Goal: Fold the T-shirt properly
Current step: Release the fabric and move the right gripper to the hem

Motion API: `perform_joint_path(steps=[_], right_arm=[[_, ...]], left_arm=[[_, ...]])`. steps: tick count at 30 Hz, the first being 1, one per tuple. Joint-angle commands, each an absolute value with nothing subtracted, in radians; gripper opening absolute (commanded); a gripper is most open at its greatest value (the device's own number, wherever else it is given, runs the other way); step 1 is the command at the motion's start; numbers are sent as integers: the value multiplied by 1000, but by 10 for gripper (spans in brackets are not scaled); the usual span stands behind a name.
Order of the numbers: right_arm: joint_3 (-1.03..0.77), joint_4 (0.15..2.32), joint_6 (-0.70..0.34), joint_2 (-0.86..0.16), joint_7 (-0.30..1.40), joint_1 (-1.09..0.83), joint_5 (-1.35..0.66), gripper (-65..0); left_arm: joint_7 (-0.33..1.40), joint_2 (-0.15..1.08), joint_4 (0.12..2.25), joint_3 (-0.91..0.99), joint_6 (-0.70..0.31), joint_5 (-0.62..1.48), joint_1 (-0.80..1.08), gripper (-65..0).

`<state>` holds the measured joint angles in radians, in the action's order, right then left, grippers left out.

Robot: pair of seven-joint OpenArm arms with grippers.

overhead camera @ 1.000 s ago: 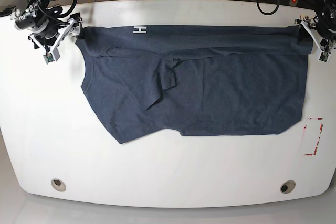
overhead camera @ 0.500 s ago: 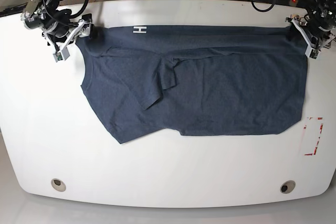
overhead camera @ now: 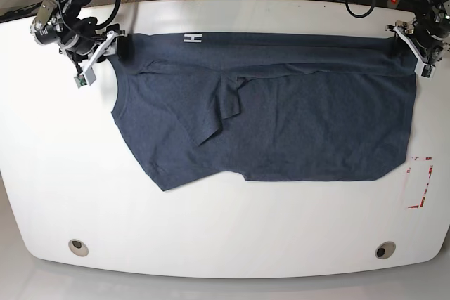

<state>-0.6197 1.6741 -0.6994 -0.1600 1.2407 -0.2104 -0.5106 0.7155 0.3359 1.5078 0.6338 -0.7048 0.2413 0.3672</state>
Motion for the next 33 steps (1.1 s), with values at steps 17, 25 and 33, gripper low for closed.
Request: perform_joint_path(steps=[17, 25, 33], right_arm=[[-622, 1678, -698, -282, 1251, -283, -549, -650], [-624, 1724, -698, -311, 1251, -348, -570, -650], [-624, 1773, -698, -309, 1251, -351, -573, -369]], left_arm=[[823, 349, 1621, 644, -698, 196, 415, -538], [828, 344, 1710, 638, -698, 196, 493, -518], [834, 343, 1779, 641, -698, 199, 521, -278]])
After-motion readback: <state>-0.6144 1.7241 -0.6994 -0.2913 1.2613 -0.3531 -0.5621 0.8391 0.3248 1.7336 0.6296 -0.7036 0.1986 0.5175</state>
